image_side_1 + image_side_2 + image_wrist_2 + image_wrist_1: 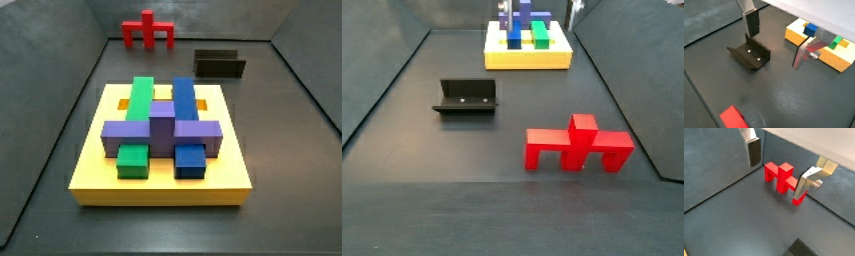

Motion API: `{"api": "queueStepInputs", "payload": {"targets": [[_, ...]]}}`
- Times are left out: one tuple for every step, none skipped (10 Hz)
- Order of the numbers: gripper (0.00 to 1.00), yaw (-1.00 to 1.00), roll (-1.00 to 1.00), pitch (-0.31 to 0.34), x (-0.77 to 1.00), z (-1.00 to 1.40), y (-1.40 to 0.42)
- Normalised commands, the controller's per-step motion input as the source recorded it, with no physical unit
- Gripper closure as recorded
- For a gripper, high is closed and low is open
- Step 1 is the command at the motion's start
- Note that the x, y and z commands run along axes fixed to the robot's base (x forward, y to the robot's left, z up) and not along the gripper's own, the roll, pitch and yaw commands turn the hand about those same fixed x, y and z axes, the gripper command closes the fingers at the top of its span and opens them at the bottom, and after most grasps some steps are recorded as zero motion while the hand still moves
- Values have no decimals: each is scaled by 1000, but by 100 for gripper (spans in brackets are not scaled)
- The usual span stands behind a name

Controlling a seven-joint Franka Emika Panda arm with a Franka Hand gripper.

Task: Pick up the red object. Move up. Move to above the board. Insert the red object.
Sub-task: Pick up the red object.

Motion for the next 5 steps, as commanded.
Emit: {"api": "queueStepInputs", "payload": {"targets": [[0, 0, 0, 0, 0, 0, 66], [0, 0, 0, 0, -3, -131, 457], [0, -57, -14, 0, -57, -177, 911], [0, -66, 0, 0, -103, -206, 929], [0, -69, 0, 0, -160, -209, 914]]}}
